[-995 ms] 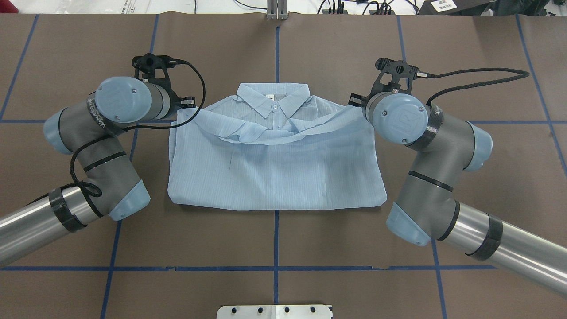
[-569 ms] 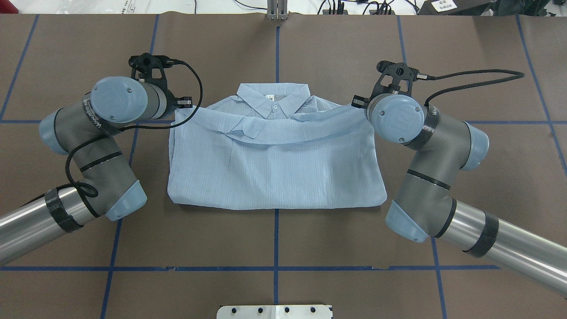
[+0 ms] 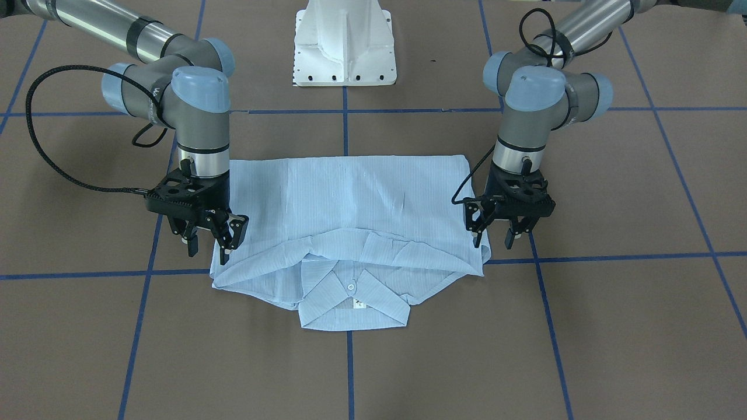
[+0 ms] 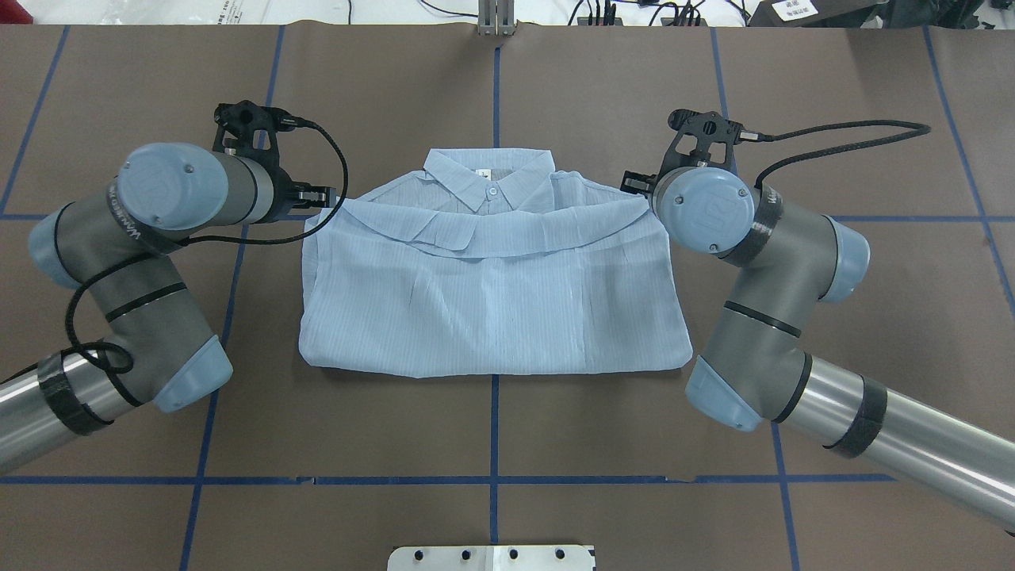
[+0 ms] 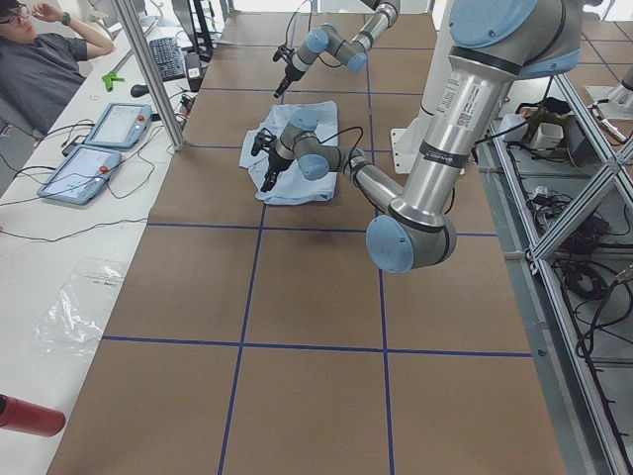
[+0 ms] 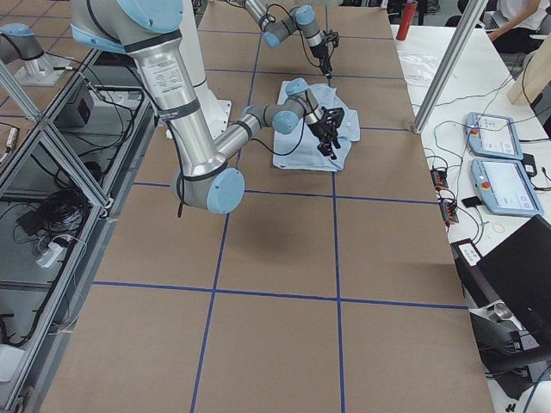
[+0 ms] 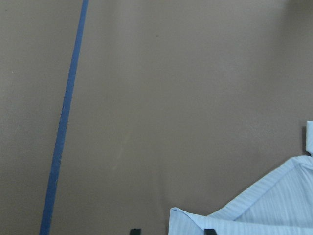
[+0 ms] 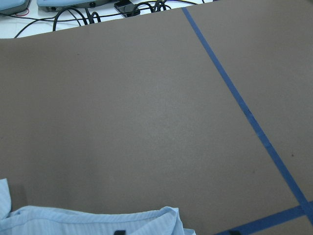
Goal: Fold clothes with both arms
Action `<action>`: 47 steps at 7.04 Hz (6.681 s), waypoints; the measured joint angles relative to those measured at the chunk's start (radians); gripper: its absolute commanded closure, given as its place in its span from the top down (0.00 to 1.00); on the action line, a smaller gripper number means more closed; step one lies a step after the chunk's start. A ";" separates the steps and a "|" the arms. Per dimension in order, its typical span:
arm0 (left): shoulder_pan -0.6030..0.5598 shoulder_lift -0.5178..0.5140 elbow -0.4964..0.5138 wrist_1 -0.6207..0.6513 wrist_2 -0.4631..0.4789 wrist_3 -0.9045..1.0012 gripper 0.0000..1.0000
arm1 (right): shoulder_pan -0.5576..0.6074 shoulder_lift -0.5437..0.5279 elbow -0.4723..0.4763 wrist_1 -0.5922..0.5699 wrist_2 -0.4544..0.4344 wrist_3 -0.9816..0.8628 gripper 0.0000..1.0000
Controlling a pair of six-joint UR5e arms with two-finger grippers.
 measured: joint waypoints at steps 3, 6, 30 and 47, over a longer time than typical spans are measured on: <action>0.097 0.137 -0.107 -0.092 -0.047 -0.122 1.00 | 0.000 0.003 0.012 0.002 0.010 -0.007 1.00; 0.210 0.226 -0.120 -0.225 -0.016 -0.216 0.87 | 0.000 0.002 0.018 0.002 0.010 -0.009 1.00; -0.323 -0.325 0.655 -0.329 -0.149 0.411 1.00 | -0.090 0.159 -0.011 -0.014 0.000 0.113 1.00; -0.341 -0.117 0.434 -0.334 -0.205 0.428 1.00 | -0.295 0.752 -0.624 -0.358 0.076 -0.534 0.53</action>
